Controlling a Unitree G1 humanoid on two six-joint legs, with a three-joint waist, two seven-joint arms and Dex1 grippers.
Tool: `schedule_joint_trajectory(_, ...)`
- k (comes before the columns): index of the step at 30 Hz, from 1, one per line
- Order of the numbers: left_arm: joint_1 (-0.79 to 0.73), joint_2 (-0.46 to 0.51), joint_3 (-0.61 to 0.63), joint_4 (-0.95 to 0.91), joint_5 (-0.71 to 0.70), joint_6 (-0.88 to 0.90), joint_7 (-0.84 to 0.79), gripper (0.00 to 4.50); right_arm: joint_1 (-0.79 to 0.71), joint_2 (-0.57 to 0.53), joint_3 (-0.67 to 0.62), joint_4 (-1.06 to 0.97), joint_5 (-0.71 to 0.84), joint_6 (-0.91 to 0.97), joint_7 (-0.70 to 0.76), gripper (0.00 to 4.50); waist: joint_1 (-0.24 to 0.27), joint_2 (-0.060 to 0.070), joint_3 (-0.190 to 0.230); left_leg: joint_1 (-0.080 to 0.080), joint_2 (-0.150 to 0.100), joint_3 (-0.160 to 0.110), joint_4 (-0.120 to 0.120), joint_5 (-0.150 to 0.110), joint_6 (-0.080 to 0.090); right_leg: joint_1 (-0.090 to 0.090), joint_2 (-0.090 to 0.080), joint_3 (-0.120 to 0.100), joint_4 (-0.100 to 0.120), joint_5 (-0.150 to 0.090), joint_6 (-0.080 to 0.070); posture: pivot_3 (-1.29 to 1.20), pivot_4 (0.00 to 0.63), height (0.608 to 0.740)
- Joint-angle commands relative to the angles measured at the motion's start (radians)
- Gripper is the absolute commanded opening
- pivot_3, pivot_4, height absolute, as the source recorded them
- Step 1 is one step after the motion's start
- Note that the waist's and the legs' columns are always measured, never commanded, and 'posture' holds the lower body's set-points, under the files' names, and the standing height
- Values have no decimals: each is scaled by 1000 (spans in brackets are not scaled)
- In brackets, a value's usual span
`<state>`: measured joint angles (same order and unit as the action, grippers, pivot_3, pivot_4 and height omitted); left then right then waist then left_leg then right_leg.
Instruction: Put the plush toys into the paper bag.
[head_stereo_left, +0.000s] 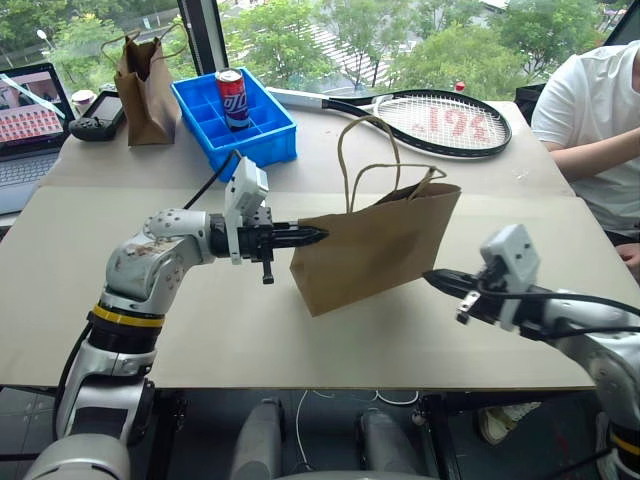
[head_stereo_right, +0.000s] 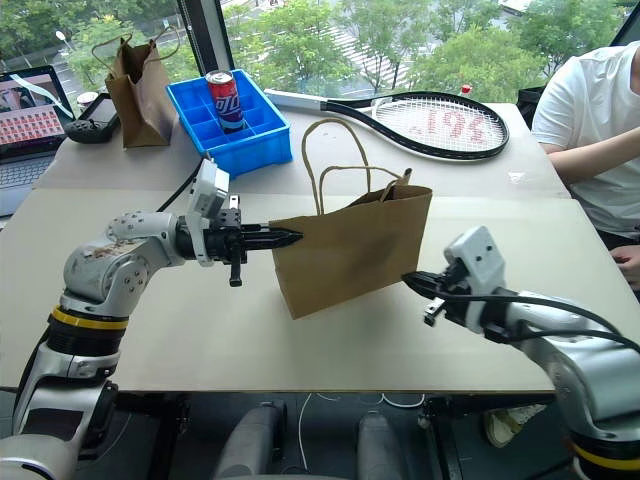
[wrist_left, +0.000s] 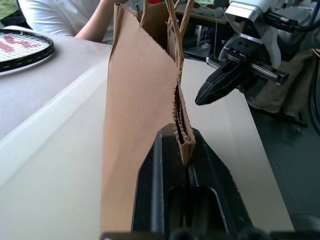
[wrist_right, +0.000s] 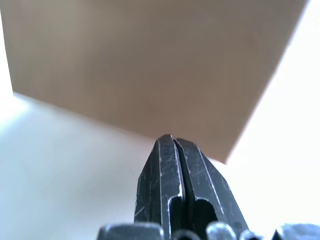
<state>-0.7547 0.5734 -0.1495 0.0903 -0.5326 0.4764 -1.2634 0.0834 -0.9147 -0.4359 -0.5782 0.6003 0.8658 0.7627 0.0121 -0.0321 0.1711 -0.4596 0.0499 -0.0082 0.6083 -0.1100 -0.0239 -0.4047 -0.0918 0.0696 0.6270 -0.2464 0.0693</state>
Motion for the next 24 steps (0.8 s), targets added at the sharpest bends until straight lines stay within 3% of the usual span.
schedule_joint_trajectory(1,-89,-24,-44,155,67,-155,-165,63,119,-47,-213,28,-58,-79,90,0,-3,0,0,0,0,0,0,0,0,0,0,0,0,0,0,0,150,740)
schedule_joint_trajectory(7,-193,-75,-66,394,137,-295,-317,63,197,-40,-319,14,-69,-88,108,0,-18,0,0,0,0,0,1,0,0,0,0,0,1,-3,7,0,150,740)
schedule_joint_trajectory(15,-191,-104,-57,483,193,-387,-351,63,161,-37,-291,-34,-45,-51,60,0,-24,0,0,0,0,0,1,0,0,0,0,0,1,-3,10,0,150,740)
schedule_joint_trajectory(18,-179,-83,-31,464,188,-342,-339,779,133,-42,-263,-11,-42,-53,54,0,-24,0,0,0,0,-1,1,0,0,0,0,0,1,-3,11,0,150,740)
schedule_joint_trajectory(23,-99,-1,50,328,147,-246,-274,2741,73,-35,-211,65,-25,-96,87,0,-30,0,0,1,0,-1,1,0,0,0,0,0,2,-2,11,0,150,740)
schedule_joint_trajectory(24,-68,22,78,286,136,-226,-250,3061,64,-28,-204,85,-22,-112,97,292,-30,0,0,1,0,-1,1,0,0,0,0,0,3,-1,13,0,150,740)
